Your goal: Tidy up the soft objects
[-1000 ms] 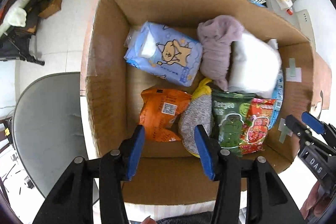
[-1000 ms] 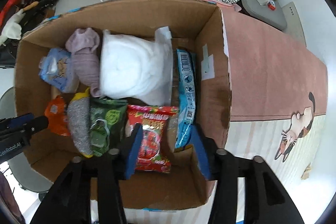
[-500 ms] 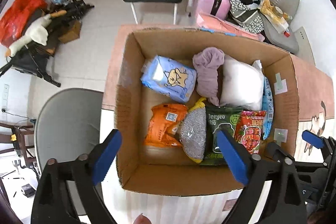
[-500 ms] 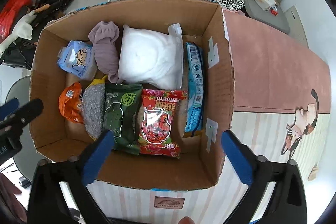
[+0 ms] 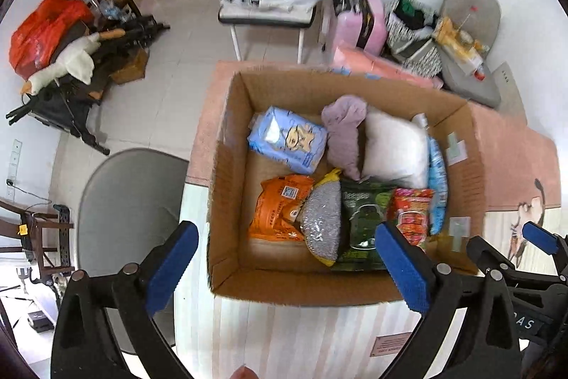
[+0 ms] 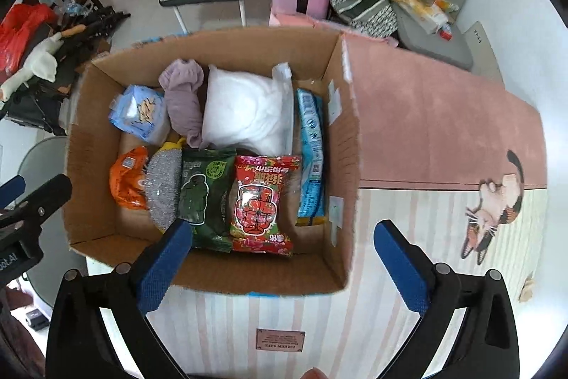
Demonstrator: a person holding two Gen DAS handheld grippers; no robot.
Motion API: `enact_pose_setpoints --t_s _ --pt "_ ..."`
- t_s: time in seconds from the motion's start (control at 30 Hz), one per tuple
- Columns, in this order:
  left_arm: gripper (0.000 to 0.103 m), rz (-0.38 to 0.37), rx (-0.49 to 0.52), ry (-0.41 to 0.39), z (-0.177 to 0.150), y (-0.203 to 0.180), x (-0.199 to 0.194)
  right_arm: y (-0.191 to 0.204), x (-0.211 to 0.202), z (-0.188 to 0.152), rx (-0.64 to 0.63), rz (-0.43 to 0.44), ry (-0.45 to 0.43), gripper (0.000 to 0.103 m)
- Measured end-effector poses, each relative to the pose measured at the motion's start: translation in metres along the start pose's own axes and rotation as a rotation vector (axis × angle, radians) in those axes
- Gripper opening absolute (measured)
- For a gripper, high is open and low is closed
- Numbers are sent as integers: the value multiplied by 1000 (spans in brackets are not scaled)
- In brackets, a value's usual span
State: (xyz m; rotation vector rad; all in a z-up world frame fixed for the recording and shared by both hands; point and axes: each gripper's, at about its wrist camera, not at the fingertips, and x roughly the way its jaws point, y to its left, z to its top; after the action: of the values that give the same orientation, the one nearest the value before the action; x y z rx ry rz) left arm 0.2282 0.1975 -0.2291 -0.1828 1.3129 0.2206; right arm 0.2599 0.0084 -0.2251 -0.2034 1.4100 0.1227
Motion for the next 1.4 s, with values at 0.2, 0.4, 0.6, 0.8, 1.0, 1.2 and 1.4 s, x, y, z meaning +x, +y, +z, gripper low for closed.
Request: enact_pose_setpoints --t_s 0.2,0.4,0.6,0.8,1.0,1.2,1.4 --pt "102 23 20 -111 -26 -7 -68 -10 -76 -28 0 11 -139 103" --pt "102 3 0 -186 -55 -4 -129 -16 -145 -68 -9 19 -243 103" --pt "102 -36 -1 -219 -81 -5 -177 -23 -197 -106 -12 29 -308 103" --pt "102 -35 2 -245 -101 -5 -210 -28 -240 -135 -24 20 -367 103" --pt "102 -31 3 -268 -110 -10 -229 -34 -264 -150 -25 15 -400 103" --pt "102 -35 14 -278 -116 -17 -234 -41 -273 -152 -10 4 -413 103" --pt "102 -37 17 -279 -115 -18 -236 -43 -276 -150 -3 -5 -428 103"
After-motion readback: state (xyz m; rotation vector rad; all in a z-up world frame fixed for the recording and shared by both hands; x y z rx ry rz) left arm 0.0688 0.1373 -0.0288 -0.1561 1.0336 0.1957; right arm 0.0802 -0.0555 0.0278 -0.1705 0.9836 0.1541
